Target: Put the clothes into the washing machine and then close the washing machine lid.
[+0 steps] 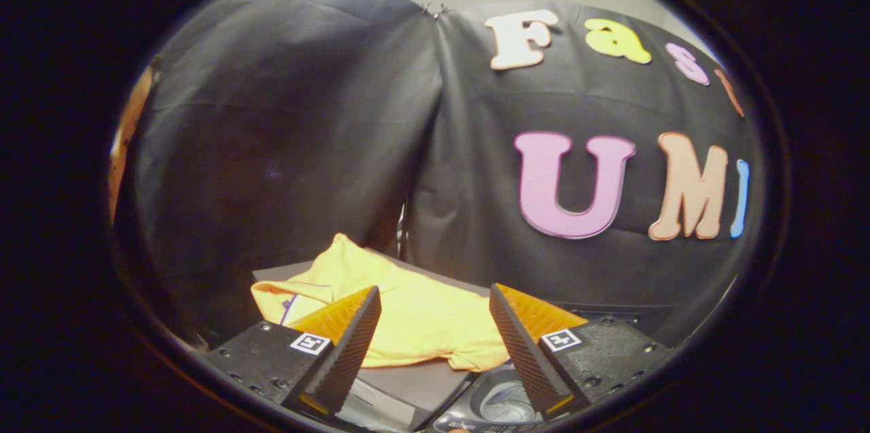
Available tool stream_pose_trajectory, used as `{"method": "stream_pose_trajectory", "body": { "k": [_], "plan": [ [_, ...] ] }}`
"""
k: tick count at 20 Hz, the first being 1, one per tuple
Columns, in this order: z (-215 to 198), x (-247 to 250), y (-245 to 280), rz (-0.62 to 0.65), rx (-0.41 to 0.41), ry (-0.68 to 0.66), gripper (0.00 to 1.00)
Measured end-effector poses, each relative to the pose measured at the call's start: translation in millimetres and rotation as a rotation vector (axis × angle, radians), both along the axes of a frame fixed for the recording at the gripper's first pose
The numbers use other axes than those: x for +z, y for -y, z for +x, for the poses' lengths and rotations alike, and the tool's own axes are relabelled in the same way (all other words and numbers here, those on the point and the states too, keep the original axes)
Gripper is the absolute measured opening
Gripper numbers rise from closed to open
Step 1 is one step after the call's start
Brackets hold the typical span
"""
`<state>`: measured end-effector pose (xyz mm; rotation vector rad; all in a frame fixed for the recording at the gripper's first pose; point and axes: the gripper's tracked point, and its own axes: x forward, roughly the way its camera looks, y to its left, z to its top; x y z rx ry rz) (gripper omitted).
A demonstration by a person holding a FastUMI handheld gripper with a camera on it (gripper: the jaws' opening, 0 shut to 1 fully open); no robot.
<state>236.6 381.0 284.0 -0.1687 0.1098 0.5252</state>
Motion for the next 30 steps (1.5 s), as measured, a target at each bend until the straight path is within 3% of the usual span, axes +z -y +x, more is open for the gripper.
{"method": "stream_pose_trajectory", "body": {
  "k": [5,9,12,15,21,24,30],
  "plan": [
    [30.7,-58.8,-44.3,-0.086,0.077,-0.245,0.98],
    [32.6,-93.5,-61.4,-0.084,0.115,-0.420,0.98],
    [30.8,-110.4,-61.7,-0.122,0.109,-0.489,0.98],
    [33.1,-112.9,-60.0,-0.151,0.099,-0.472,0.93],
    [38.5,-107.9,-59.9,-0.052,0.084,-0.501,0.08],
    [45.9,-96.3,-49.1,0.000,0.056,-0.485,0.01],
    [63.0,-41.9,31.1,0.007,-0.108,-0.336,0.00]
  ]
}}
